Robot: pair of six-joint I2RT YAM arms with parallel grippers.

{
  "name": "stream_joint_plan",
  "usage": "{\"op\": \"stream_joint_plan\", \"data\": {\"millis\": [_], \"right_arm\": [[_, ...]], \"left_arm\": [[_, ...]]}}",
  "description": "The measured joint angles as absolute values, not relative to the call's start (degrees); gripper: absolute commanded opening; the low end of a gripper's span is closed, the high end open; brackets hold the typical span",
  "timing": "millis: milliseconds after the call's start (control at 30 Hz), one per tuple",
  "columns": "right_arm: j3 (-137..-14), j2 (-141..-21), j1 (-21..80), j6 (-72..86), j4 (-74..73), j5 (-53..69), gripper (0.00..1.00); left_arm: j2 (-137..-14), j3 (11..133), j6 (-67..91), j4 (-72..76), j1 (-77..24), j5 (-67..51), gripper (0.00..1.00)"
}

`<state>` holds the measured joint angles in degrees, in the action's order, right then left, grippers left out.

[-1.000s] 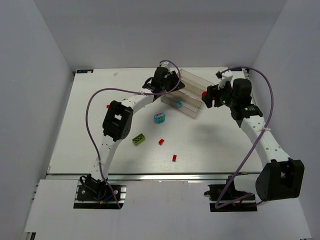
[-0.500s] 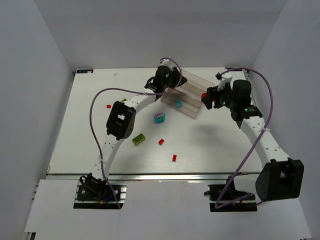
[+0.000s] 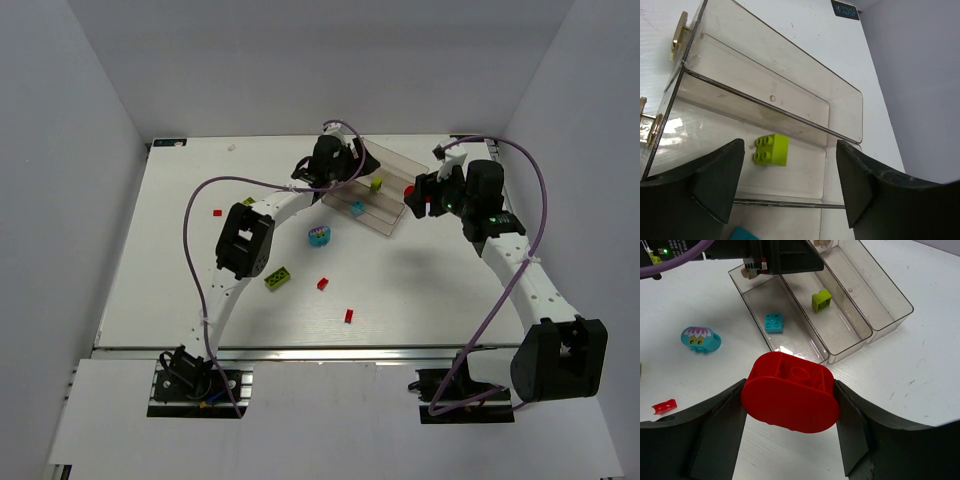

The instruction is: Sort the legos into containers by color

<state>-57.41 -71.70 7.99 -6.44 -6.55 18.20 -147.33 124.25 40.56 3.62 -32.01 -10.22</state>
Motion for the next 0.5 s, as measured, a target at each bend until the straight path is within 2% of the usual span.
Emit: {"op": "stream_joint_plan", "data": {"millis": [133, 200, 233, 267, 300, 433, 467, 500], "right_arm": [[-57.54, -72.34, 7.94, -6.33, -5.96, 18.22, 0.00], [-59.22, -74.76, 7.94, -5.67, -6.28, 18.13, 0.00], [-60.49, -76.58, 7.92, -5.04, -6.24, 17.89, 0.00], [-63.05, -79.33, 7.88, -4.01, -7.03, 17.41, 0.00], [-66.13, -82.28, 7.88, -3.03, -7.90, 16.75, 0.00], [-83.53, -97.86, 7.86, 2.59, -11.44, 13.08, 0.00], [-88.20, -101.86, 7.88, 4.23, -12.14, 11.94, 0.00], [-92.31, -105.56, 7.88, 5.61, -13.13, 10.85, 0.00]], "left_arm": [[-146.65, 123.98, 40.32, 3.07, -32.01, -11.27, 0.76], [-143.96, 120.66, 39.75, 2.98, -31.99, -11.40, 0.62], [-141.43, 117.99, 39.53, 2.46, -31.99, -11.29, 0.31], [-138.23, 114.54, 39.29, 1.96, -31.86, -10.90, 0.13], [-134.78, 110.76, 38.89, 1.89, -31.68, -10.66, 0.00], [-113.49, 91.18, 35.33, 1.54, -31.24, -8.27, 0.02], [-107.72, 86.72, 34.22, 1.56, -31.05, -7.66, 0.27], [-102.06, 83.05, 32.71, 1.30, -30.87, -7.11, 0.42]]}}
